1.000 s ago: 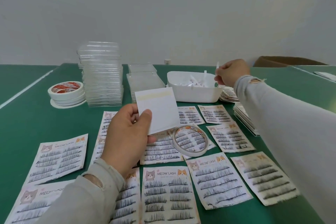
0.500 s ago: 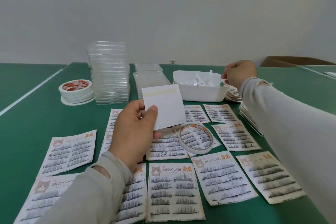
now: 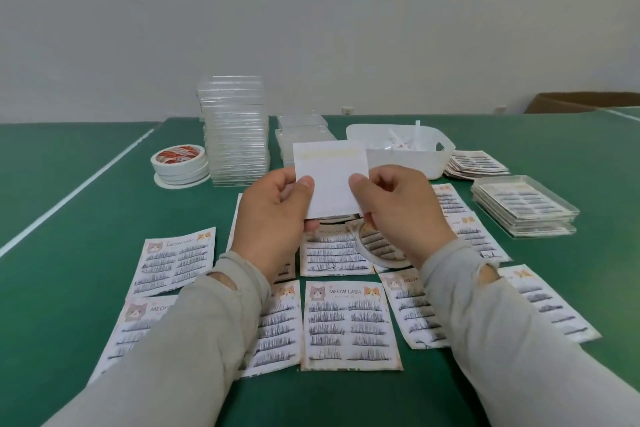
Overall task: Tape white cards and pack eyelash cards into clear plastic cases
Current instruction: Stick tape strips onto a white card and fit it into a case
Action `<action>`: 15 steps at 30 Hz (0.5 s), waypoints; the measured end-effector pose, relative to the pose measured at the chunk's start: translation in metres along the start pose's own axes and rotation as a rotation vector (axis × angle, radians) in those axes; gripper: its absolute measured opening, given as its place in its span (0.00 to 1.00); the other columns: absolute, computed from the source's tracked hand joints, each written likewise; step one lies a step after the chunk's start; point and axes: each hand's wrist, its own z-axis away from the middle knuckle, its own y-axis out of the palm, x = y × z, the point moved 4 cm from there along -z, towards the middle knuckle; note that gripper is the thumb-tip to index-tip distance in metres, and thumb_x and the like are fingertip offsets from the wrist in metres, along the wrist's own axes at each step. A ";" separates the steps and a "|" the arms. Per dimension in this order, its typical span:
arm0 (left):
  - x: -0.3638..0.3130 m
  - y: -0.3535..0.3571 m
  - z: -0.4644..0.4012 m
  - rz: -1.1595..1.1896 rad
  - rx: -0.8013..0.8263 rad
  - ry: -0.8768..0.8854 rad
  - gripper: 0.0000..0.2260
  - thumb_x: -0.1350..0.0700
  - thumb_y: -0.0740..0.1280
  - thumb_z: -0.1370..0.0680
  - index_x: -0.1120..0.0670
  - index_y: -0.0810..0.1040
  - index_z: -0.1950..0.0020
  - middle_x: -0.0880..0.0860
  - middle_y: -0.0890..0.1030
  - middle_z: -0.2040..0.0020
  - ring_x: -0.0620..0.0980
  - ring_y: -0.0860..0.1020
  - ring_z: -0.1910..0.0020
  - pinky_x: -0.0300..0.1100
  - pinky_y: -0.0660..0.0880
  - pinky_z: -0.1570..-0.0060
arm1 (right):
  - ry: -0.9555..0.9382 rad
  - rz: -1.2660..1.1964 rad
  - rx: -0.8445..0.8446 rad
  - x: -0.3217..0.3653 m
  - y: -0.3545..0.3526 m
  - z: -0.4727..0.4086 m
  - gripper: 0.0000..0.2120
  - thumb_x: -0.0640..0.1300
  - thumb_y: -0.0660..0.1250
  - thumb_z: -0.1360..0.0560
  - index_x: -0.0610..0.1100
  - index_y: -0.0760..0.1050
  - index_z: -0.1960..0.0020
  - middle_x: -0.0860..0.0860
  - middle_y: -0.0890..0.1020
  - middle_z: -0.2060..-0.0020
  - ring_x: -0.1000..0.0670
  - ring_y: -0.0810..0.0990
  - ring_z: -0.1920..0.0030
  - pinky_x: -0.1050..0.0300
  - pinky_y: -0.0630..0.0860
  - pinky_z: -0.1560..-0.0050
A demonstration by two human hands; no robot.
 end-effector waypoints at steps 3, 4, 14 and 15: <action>-0.003 0.000 0.000 -0.129 0.021 0.123 0.06 0.55 0.64 0.16 0.46 0.80 0.46 0.44 0.86 0.52 0.50 0.86 0.59 0.45 0.84 0.63 | -0.065 0.060 -0.029 -0.004 -0.005 0.000 0.23 0.52 0.68 0.21 0.35 0.73 0.65 0.41 0.74 0.72 0.37 0.77 0.66 0.47 0.78 0.58; -0.004 0.001 0.001 -0.155 0.032 0.143 0.06 0.54 0.64 0.16 0.44 0.79 0.46 0.43 0.85 0.52 0.50 0.85 0.63 0.46 0.84 0.63 | -0.072 0.068 -0.028 -0.006 -0.006 0.000 0.23 0.52 0.69 0.21 0.35 0.73 0.65 0.43 0.74 0.74 0.38 0.79 0.65 0.48 0.77 0.59; -0.003 0.007 0.002 0.058 0.106 -0.027 0.10 0.55 0.59 0.14 0.53 0.79 0.41 0.55 0.83 0.48 0.51 0.82 0.71 0.38 0.75 0.75 | 0.195 -0.279 0.109 -0.026 -0.004 0.000 0.23 0.62 0.69 0.25 0.46 0.70 0.67 0.48 0.69 0.73 0.53 0.67 0.77 0.65 0.65 0.77; -0.003 0.010 0.003 0.084 0.128 -0.039 0.10 0.55 0.58 0.14 0.51 0.79 0.40 0.54 0.84 0.49 0.52 0.83 0.70 0.38 0.76 0.74 | 0.245 -0.328 0.156 -0.026 -0.002 0.002 0.20 0.63 0.69 0.26 0.47 0.74 0.63 0.48 0.72 0.71 0.52 0.68 0.75 0.63 0.65 0.76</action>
